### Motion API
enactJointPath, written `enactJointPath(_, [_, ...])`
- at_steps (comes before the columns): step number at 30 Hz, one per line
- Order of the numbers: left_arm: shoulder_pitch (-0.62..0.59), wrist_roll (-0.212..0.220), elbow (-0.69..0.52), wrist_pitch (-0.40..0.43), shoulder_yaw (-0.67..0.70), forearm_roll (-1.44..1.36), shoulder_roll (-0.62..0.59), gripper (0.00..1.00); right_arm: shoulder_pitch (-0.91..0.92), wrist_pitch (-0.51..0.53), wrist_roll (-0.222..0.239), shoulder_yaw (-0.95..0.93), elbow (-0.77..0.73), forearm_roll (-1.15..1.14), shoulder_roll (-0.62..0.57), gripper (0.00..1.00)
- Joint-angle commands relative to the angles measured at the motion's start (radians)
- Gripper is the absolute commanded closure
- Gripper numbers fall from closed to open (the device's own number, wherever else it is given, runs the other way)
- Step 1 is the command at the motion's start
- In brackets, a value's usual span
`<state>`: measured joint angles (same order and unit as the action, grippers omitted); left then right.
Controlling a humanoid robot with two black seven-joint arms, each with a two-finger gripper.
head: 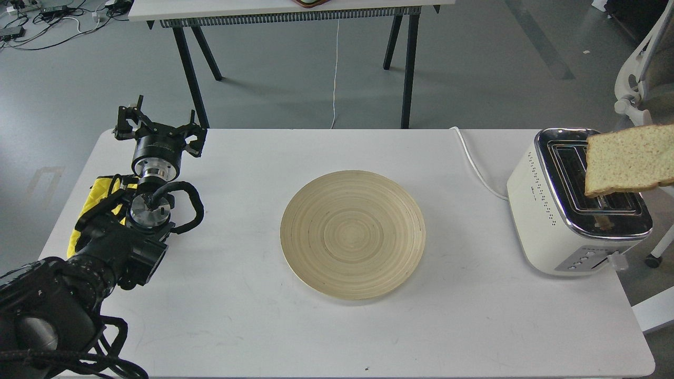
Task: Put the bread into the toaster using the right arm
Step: 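Lower the bread slice into the toaster slot with the right gripper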
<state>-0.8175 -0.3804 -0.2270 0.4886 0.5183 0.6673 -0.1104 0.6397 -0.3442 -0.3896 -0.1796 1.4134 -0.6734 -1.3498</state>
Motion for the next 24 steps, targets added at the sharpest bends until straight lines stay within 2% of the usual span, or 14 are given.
enactJointPath(1, [0.000, 0.000, 0.000, 0.000, 0.000, 0.000, 0.000, 0.00, -0.002, -0.001, 0.003, 0.003, 0.001, 0.000, 0.011, 1.00])
enactJointPath(14, [0.000, 0.000, 0.000, 0.000, 0.000, 0.000, 0.000, 0.00, -0.003, -0.001, 0.012, 0.005, -0.014, 0.000, 0.092, 0.98])
enactJointPath(18, [0.000, 0.000, 0.000, 0.000, 0.000, 0.000, 0.000, 0.00, -0.002, -0.001, 0.018, 0.005, -0.014, 0.000, 0.112, 0.82])
enactJointPath(19, [0.000, 0.000, 0.000, 0.000, 0.000, 0.000, 0.000, 0.00, -0.002, -0.001, 0.018, 0.003, -0.014, 0.000, 0.112, 0.74])
enactJointPath(21, [0.000, 0.000, 0.000, 0.000, 0.000, 0.000, 0.000, 0.00, 0.000, -0.001, 0.017, -0.006, -0.011, 0.000, 0.113, 0.42])
enactJointPath(23, [0.000, 0.000, 0.000, 0.000, 0.000, 0.000, 0.000, 0.00, 0.005, 0.001, 0.018, -0.014, -0.008, 0.001, 0.127, 0.35])
enactJointPath(24, [0.000, 0.000, 0.000, 0.000, 0.000, 0.000, 0.000, 0.00, 0.011, -0.001, 0.018, -0.018, -0.004, 0.001, 0.139, 0.28])
